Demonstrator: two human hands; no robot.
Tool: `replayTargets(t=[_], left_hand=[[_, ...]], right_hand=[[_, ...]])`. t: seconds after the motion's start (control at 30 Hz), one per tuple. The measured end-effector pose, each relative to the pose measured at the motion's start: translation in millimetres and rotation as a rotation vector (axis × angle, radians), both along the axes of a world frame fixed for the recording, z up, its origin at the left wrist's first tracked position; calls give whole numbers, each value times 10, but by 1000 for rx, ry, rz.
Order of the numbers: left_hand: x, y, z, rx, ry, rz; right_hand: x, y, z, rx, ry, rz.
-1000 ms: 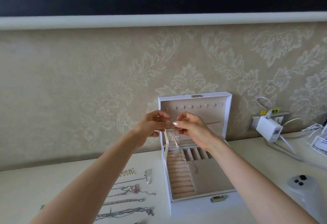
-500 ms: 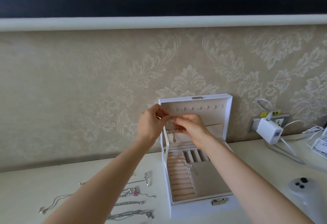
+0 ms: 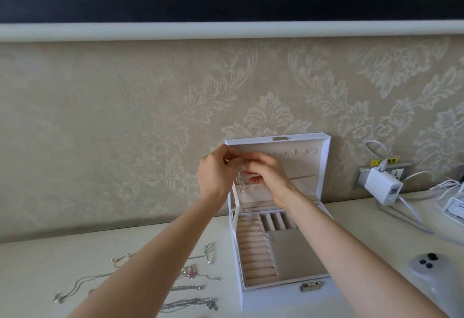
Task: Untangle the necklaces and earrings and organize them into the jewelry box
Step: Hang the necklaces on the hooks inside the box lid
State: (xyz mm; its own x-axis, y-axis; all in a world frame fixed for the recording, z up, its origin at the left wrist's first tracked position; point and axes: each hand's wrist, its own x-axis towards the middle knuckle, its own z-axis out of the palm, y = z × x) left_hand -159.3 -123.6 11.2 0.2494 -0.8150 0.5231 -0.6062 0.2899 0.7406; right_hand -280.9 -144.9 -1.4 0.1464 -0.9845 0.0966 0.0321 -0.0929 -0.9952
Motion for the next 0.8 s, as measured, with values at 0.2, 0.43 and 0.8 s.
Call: replayTargets(t=[0.2, 0.43, 0.8], left_hand=[[12, 9, 31, 49, -61, -16], [43, -17, -29, -8, -324, 57], [-136, -20, -59, 147, 27, 265]], right_hand=[[-4, 12, -2, -47, -15, 49], [-16, -17, 60, -97, 127, -66], [68, -79, 0, -68, 131, -228]])
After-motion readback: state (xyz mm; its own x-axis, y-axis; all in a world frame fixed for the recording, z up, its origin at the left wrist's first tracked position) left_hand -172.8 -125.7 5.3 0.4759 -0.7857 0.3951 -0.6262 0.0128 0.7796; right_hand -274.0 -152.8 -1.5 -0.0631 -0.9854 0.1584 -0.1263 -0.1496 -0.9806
